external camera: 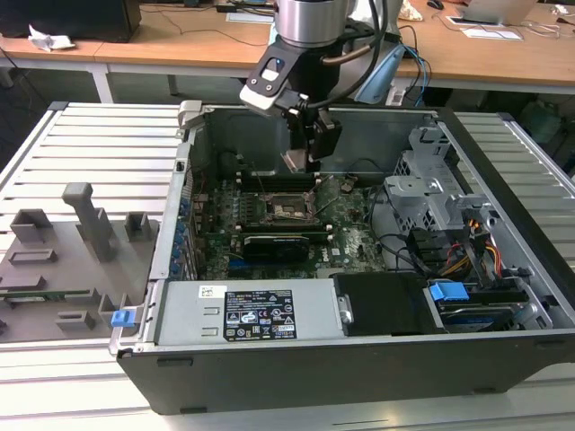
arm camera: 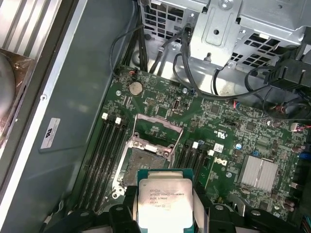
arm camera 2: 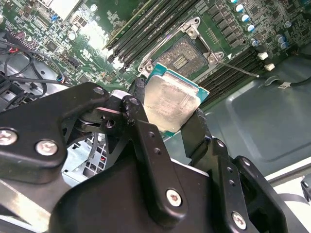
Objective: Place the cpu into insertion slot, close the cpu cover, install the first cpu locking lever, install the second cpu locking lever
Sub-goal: 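Place the cpu into insertion slot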
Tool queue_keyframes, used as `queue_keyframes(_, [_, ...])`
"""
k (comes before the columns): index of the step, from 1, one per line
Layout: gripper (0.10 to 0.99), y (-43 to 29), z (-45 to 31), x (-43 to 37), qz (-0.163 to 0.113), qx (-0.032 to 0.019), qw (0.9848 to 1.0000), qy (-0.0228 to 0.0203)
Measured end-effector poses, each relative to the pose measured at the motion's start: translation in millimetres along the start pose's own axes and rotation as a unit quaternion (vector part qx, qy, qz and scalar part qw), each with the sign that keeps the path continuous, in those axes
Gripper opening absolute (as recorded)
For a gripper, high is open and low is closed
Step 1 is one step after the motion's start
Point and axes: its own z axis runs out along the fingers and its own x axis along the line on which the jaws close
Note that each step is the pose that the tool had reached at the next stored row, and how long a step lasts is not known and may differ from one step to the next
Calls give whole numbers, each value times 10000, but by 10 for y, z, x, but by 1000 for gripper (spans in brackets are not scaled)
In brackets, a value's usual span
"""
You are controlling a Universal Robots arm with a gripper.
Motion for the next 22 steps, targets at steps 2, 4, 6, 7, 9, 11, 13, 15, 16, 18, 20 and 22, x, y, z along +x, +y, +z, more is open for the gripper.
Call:
queue_keyframes(2, [541,-1,12,0,2,0,10000,-1])
queue_keyframes(4, [541,-3,26,0,4,0,10000,-1])
queue_keyframes(6, [541,-6,42,0,4,0,10000,-1])
queue_keyframes(7, [541,-7,49,0,5,1,10000,-1])
queue_keyframes(9, [541,-10,63,0,5,0,10000,-1])
queue_keyframes(11, [541,-16,80,1,6,0,10000,-1])
queue_keyframes(13, [541,-24,99,3,6,0,10000,-1])
queue_keyframes(15, [541,-28,131,4,48,0,10000,-5])
queue_keyframes(16, [541,-29,149,4,96,1,10000,-10])
queue_keyframes(18, [541,-33,185,3,234,5,9997,-21])
queue_keyframes(20, [541,-38,240,3,429,9,9991,-36])
queue_keyframes(22, [541,-57,296,6,526,8,9986,-47])
